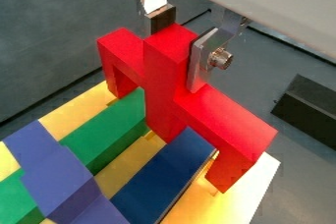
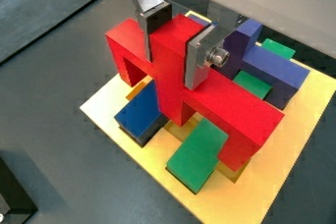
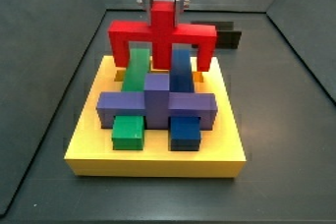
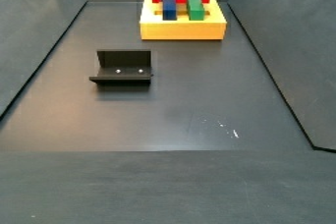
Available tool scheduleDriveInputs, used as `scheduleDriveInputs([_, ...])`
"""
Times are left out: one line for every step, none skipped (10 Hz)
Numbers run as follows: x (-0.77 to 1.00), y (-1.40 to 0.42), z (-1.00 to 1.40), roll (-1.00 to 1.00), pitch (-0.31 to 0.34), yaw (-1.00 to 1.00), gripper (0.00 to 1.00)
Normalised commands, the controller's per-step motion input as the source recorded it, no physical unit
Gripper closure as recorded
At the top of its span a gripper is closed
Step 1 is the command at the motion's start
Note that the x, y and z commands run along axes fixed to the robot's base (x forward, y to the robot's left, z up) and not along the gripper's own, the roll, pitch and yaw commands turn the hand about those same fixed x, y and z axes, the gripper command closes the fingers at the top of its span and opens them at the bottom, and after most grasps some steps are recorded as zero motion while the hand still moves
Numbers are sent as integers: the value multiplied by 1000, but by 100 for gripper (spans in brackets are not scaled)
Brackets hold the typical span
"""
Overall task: Pick up the red object. Move up. Move to above the board. Insert the red object.
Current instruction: Insert the red object.
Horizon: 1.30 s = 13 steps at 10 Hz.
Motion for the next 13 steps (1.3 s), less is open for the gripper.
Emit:
scheduleDriveInputs([0,114,-74,0,0,0,100])
scheduleDriveInputs([0,117,-3,0,0,0,100])
scheduleDriveInputs([0,100,-37,0,-10,0,100])
scheduleDriveInputs([-31,26,-206,0,-49,0,100])
scheduleDriveInputs([-69,0,-200,0,-53,0,100])
scheduleDriveInputs([-246,0,0,4,-27,-14,100])
scheduleDriveInputs([-14,0,200,7,0,0,100])
scheduleDriveInputs([11,0,77,0,0,0,100])
scheduleDriveInputs([34,0,0,0,0,0,100])
scheduleDriveInputs([0,0,-143,40,-3,0,100])
scheduleDriveInputs([0,0,-289,116,-4,0,100])
scheduleDriveInputs([0,0,-309,106,-10,0,100])
scheduleDriveInputs([123,0,-323,41,-20,0,100])
